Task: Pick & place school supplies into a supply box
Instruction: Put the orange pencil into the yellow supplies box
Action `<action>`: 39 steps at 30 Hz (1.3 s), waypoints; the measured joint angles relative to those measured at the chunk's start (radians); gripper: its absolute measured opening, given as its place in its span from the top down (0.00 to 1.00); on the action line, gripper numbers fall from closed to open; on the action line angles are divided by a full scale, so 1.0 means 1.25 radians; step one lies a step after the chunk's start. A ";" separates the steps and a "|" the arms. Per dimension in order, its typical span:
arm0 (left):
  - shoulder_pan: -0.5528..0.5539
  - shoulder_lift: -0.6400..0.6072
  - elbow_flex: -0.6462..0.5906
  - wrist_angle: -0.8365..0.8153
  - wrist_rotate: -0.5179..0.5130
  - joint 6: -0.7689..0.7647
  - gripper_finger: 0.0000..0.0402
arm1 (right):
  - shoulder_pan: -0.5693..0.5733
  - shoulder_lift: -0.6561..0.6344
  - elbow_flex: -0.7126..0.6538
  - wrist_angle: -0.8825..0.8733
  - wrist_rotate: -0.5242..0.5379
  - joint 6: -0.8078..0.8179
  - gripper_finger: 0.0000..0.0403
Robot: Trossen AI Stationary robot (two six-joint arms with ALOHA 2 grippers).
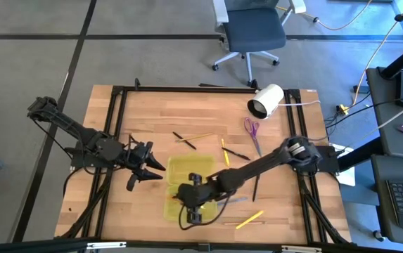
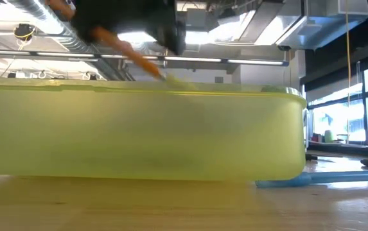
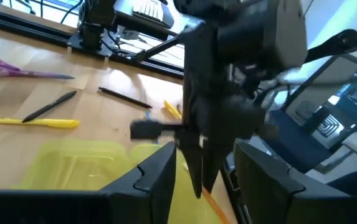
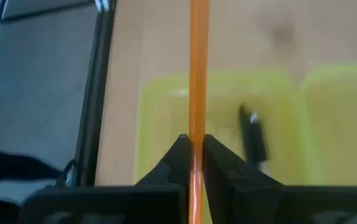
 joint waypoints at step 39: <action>0.000 0.000 -0.001 -0.034 -0.001 0.015 0.62 | -0.012 0.093 0.004 -0.160 -0.078 0.038 0.87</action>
